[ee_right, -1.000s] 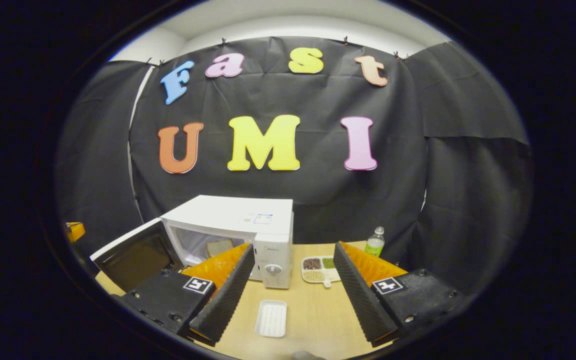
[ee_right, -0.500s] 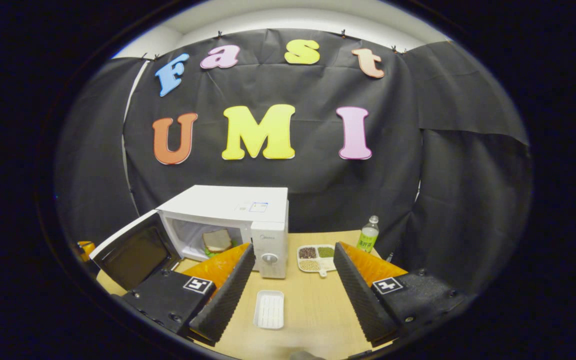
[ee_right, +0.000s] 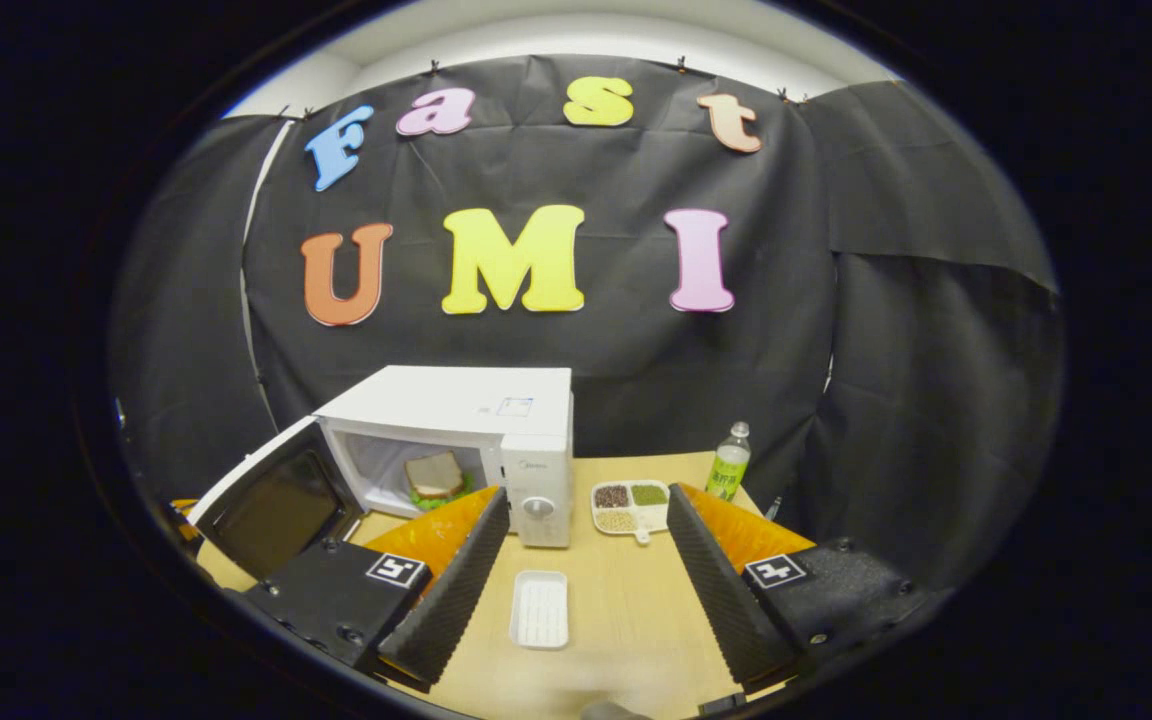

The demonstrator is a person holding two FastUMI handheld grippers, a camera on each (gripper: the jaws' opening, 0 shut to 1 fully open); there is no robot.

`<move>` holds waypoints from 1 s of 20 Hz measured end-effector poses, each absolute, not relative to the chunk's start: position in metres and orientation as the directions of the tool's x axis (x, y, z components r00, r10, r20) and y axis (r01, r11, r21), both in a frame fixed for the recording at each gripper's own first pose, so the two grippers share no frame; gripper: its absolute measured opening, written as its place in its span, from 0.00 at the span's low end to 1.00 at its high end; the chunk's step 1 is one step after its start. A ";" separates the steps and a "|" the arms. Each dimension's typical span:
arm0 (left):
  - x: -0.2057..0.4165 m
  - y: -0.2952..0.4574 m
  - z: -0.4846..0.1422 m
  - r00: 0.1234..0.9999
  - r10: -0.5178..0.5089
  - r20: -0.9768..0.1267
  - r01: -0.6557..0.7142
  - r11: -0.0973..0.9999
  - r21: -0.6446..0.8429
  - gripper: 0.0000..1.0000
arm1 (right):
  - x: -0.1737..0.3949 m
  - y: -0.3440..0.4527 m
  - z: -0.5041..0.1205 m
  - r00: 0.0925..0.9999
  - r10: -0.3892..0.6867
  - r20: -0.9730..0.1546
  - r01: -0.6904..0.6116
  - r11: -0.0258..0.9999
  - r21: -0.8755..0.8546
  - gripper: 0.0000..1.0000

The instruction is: Open the microwave oven with the left hand, put the food in, and close the microwave oven.

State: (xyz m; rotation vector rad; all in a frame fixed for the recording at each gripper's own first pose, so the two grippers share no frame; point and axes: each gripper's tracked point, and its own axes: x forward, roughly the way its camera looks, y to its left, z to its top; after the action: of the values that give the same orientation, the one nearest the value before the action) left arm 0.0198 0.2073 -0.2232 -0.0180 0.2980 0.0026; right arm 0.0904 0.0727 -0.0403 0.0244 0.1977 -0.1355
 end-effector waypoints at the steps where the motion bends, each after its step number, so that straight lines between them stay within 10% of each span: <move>1: 0.020 0.198 -0.222 0.957 -0.018 -0.290 0.011 1.000 -0.025 0.00 | 0.089 0.073 -0.044 0.970 -0.128 -0.205 0.134 0.991 0.014 1.00; 20: 0.049 0.000 -0.204 0.918 -0.294 -0.265 0.297 0.954 -0.029 0.00 | 0.080 0.010 -0.047 0.966 -0.099 -0.237 0.100 0.995 -0.007 1.00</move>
State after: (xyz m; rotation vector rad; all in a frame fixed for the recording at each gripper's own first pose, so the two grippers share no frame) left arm 0.0491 -0.0003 -0.2037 0.0123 0.2710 -0.3036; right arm 0.0804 0.0097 -0.0469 0.0046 0.2398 -0.1002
